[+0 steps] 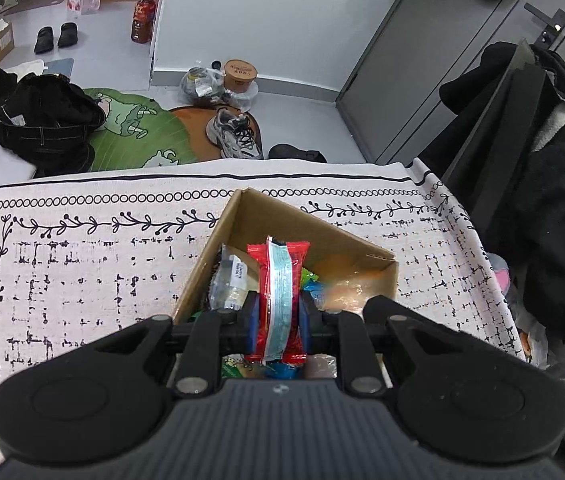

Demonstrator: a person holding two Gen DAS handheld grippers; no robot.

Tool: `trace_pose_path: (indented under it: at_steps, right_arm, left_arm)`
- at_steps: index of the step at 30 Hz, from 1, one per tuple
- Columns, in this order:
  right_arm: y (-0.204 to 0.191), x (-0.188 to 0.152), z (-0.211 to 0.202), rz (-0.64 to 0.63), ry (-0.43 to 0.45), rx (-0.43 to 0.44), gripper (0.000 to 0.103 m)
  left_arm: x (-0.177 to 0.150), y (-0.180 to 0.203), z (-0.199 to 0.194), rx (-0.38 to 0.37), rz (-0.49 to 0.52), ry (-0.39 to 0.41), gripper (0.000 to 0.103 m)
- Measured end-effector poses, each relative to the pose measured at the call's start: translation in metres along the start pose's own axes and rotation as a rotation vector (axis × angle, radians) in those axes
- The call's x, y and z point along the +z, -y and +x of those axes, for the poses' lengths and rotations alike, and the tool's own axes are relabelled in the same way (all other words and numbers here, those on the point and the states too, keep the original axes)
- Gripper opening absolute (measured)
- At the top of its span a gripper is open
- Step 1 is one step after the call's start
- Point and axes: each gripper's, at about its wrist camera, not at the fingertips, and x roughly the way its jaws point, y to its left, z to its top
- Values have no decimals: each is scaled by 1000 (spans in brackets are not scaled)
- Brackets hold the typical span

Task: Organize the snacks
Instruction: 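Open both tools to drop the candy bar and cracker pack into the box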

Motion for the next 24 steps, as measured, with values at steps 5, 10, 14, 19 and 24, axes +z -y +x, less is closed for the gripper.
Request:
trace_pose_path:
  at_steps: [5, 10, 14, 19, 24]
  right_arm:
    - [4, 4, -6, 3, 21, -40, 57]
    - [10, 6, -6, 9, 24, -64, 57]
    - [17, 8, -7, 23, 19, -81, 58]
    - [22, 7, -11, 32, 18, -91, 59]
    - [28, 4, -17, 37, 12, -111, 62]
  left_arm:
    - [3, -2, 10, -1, 7, -9, 19]
    - [7, 5, 18, -6, 25, -14, 19]
    - [11, 12, 20, 18, 38, 14, 24]
    - [12, 20, 20, 37, 41, 18, 38]
    - [7, 27, 18, 61, 46, 11, 47]
